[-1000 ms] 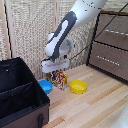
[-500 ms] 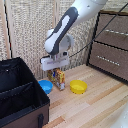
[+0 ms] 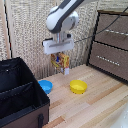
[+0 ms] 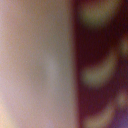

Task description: Kindly direct your grabber toward the cereal bar. Delicately grip the cereal bar using your grabber. Transport the clutched cereal bar to the rear part of the organizer. Set the cereal bar down and place it in the rear section of the organizer.

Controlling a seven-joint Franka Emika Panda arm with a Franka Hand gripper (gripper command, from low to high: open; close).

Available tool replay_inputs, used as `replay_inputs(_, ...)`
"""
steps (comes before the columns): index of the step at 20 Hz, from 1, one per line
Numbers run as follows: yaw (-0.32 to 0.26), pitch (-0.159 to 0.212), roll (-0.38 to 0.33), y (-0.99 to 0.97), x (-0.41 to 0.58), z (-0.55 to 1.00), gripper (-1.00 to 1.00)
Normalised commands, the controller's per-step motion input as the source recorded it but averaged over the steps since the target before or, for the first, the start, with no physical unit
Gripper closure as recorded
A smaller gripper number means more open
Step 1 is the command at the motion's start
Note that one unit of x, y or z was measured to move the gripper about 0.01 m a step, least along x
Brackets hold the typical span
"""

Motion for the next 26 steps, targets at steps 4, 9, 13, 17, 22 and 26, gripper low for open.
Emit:
replay_inputs(4,-0.062,0.074,-0.001,0.05,0.126,1.0,1.0)
replay_inputs(9,-0.276,-0.034,0.0,0.21,-0.003,0.68,1.0)
replay_inputs(13,-0.306,-0.035,0.0,0.24,0.0,0.48,1.0)
replay_inputs(17,-0.258,-0.005,0.0,0.41,0.0,0.28,1.0)
replay_inputs(22,-0.263,0.0,0.0,0.38,-0.01,0.23,1.0)
replay_inputs(26,-0.27,-0.002,0.0,0.38,0.0,0.25,1.0)
